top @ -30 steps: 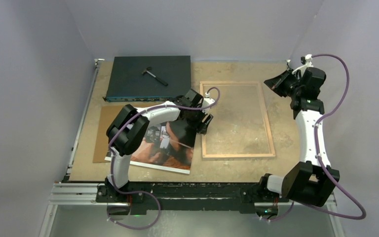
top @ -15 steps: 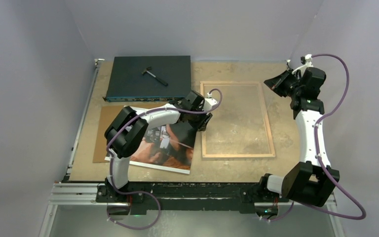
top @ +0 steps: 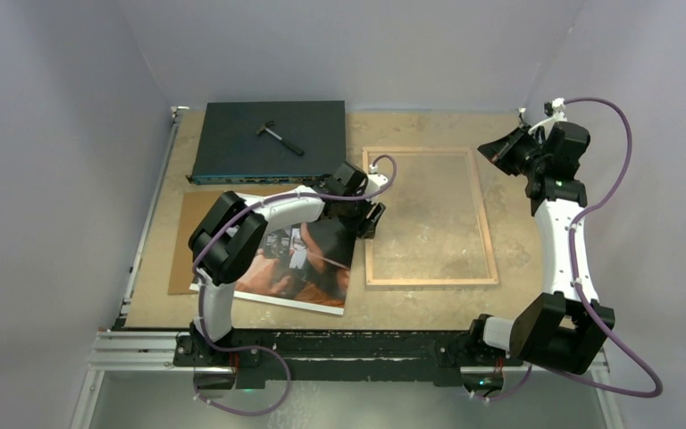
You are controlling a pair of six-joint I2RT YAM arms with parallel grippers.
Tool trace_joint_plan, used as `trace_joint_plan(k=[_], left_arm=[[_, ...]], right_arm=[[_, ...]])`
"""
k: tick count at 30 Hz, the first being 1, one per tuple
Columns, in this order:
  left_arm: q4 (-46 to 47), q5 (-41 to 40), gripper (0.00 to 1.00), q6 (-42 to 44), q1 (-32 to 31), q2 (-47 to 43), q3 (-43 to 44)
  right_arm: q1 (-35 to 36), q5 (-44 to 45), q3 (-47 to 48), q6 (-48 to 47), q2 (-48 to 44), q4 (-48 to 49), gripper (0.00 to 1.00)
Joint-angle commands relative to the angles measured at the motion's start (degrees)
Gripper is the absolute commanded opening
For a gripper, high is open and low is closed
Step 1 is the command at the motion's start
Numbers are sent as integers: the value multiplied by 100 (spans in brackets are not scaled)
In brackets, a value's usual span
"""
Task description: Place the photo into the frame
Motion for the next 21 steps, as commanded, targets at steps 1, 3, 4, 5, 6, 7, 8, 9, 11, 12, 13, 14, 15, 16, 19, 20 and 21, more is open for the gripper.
trace_joint_plan(k=[1, 3, 4, 5, 6, 7, 8, 9, 11, 12, 13, 14, 15, 16, 19, 20, 21], left_arm=[[18, 272, 59, -687, 12, 193, 352], [15, 316, 59, -748, 11, 311, 394], [36, 339, 59, -773, 8, 353, 399], [77, 338, 59, -784, -2, 381, 392], [110, 333, 59, -791, 2, 408, 385], [125, 300, 59, -794, -11, 440, 387], [109, 252, 58, -782, -1, 468, 391], [81, 160, 57, -750, -2, 490, 392], [15, -10, 53, -650, 4, 492, 366], [11, -89, 51, -599, -2, 464, 320], [31, -155, 48, -536, 3, 431, 244], [64, -265, 44, -449, -10, 371, 185], [102, -371, 40, -392, -12, 325, 114], [136, -452, 38, -338, -18, 288, 58], [188, -552, 37, -213, -17, 229, -48], [188, -574, 37, -199, -21, 217, -64], [187, -570, 36, -177, -20, 218, -64]], right_arm=[[-4, 48, 239, -54, -176, 154, 0], [-6, 56, 229, -53, -197, 156, 0], [-8, 52, 222, -51, -204, 159, 0], [-12, 47, 209, -51, -206, 169, 0], [-7, 42, 197, -53, -213, 175, 0], [-12, 41, 176, -51, -215, 184, 0], [-9, 49, 157, -53, -222, 196, 0], [-8, 56, 139, -56, -220, 205, 0], [-15, 59, 120, -36, -220, 225, 0], [-6, 52, 112, -31, -220, 241, 0], [-10, 55, 103, -26, -225, 258, 0], [-15, 43, 87, -20, -221, 274, 0], [-10, 27, 66, -11, -220, 297, 0], [-14, 24, 44, 21, -221, 314, 0], [-9, -59, -6, 90, -182, 431, 0], [-13, -86, -15, 90, -166, 456, 0], [-11, -98, -23, 91, -152, 472, 0]])
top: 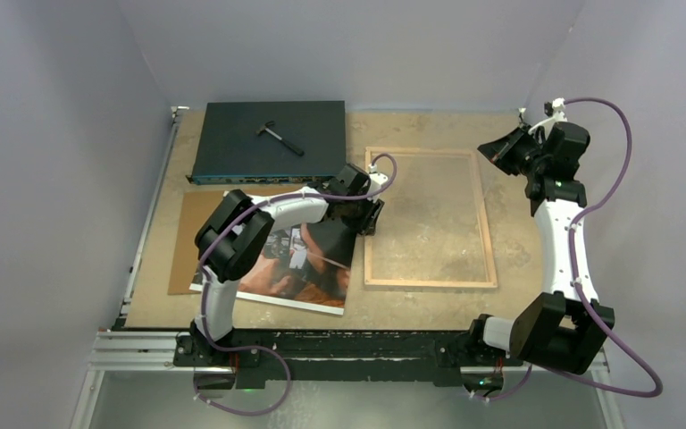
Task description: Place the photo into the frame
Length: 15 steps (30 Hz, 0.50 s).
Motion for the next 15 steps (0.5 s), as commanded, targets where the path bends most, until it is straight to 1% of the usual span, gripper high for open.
trace_joint_plan(k=[1, 15], left_arm=[[-52, -381, 36, 385, -18, -100, -209], [73, -537, 34, 574, -17, -462, -485]], right_arm=[[-12, -108, -7, 70, -148, 429, 0], [-9, -159, -123, 111, -122, 637, 0]])
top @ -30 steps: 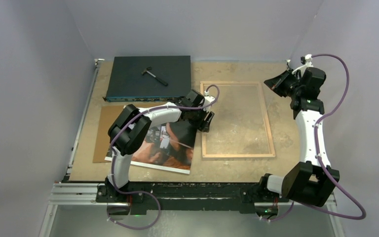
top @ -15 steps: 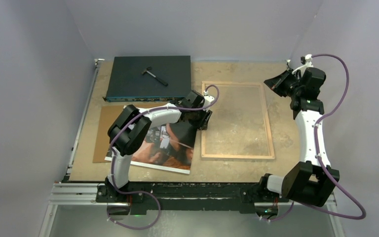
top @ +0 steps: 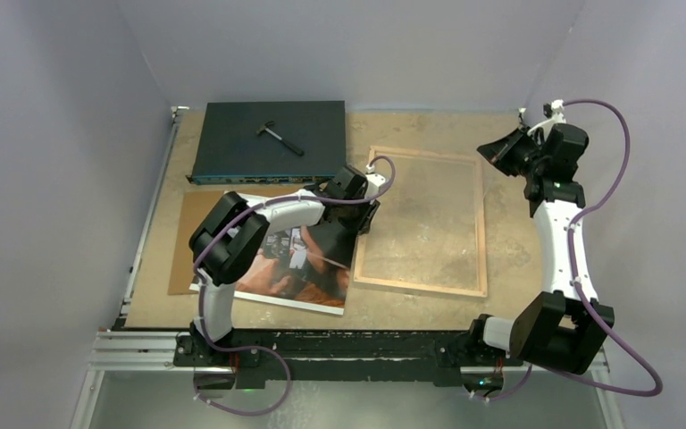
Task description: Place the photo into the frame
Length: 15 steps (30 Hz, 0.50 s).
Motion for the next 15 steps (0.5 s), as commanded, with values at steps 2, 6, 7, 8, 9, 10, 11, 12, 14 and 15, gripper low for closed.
trace_joint_plan(k=[2, 6, 7, 8, 9, 10, 11, 12, 14, 15], left_arm=[[-14, -149, 34, 306, 6, -276, -228], [41, 102, 37, 279, 10, -378, -211], [30, 177, 40, 251, 11, -427, -191], [8, 246, 44, 203, 38, -488, -155], [-19, 335, 51, 145, 68, -562, -118], [-51, 446, 54, 81, 118, -645, -64], [-122, 545, 57, 42, 181, -732, 19], [-216, 626, 60, 17, 252, -838, 118], [-459, 736, 66, 7, 391, -1032, 357], [-583, 787, 70, 17, 474, -1140, 500]], right_arm=[[-7, -183, -25, 126, -113, 532, 0], [-7, -263, 0, 119, -106, 507, 0], [-3, -368, 8, 102, -100, 494, 0], [-5, -522, -7, 99, -82, 457, 0], [-7, -761, -83, 187, -65, 497, 0], [-11, -1020, -168, 274, -30, 630, 0], [-15, -1185, -211, 233, 26, 581, 0], [-11, -1450, -272, 185, 62, 569, 0], [-14, -1768, -406, 166, 90, 626, 0], [-12, -1885, -438, 157, 83, 636, 0]])
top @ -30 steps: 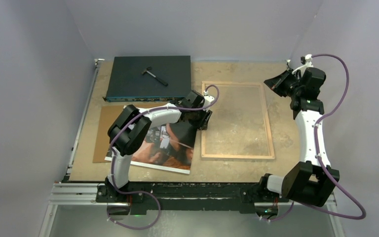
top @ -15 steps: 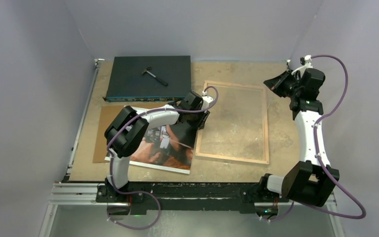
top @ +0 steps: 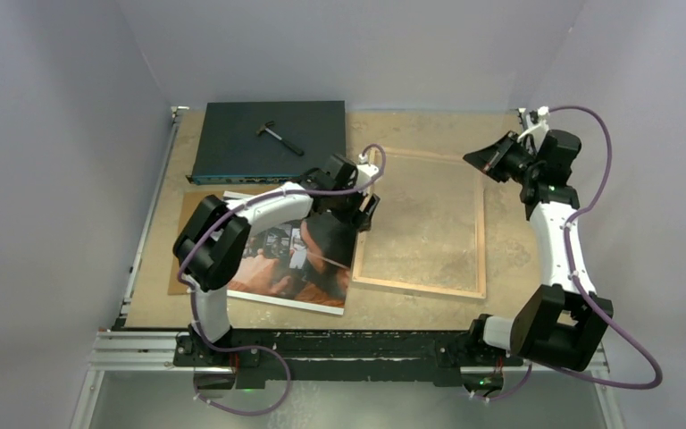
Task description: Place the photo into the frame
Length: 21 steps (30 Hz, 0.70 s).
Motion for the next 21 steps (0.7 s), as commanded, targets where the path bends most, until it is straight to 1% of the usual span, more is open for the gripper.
trace_joint_plan(k=[1, 6, 9, 11, 13, 16, 21], left_arm=[[-424, 451, 71, -78, 400, -821, 677], [-715, 751, 75, -15, 970, -1258, 790], [-875, 813, 75, 127, 1325, -1372, 799], [-1026, 759, 75, 238, 1545, -1424, 802], [-1153, 585, 74, 424, 1649, -1428, 770], [-1379, 282, 71, 832, 1678, -1379, 745], [-1236, 250, 68, 890, 1696, -1430, 439]], right_arm=[[-9, -1036, -160, 5, 10, 233, 0], [-11, -1090, -88, -275, -233, -224, 0], [-1, -1174, -170, -291, -242, -207, 0], [5, -1382, -265, -198, -200, -48, 0], [35, -1539, -379, -65, -170, 117, 0], [57, -1522, -458, -110, -31, 124, 0], [105, -1628, -710, -212, 609, 424, 0]])
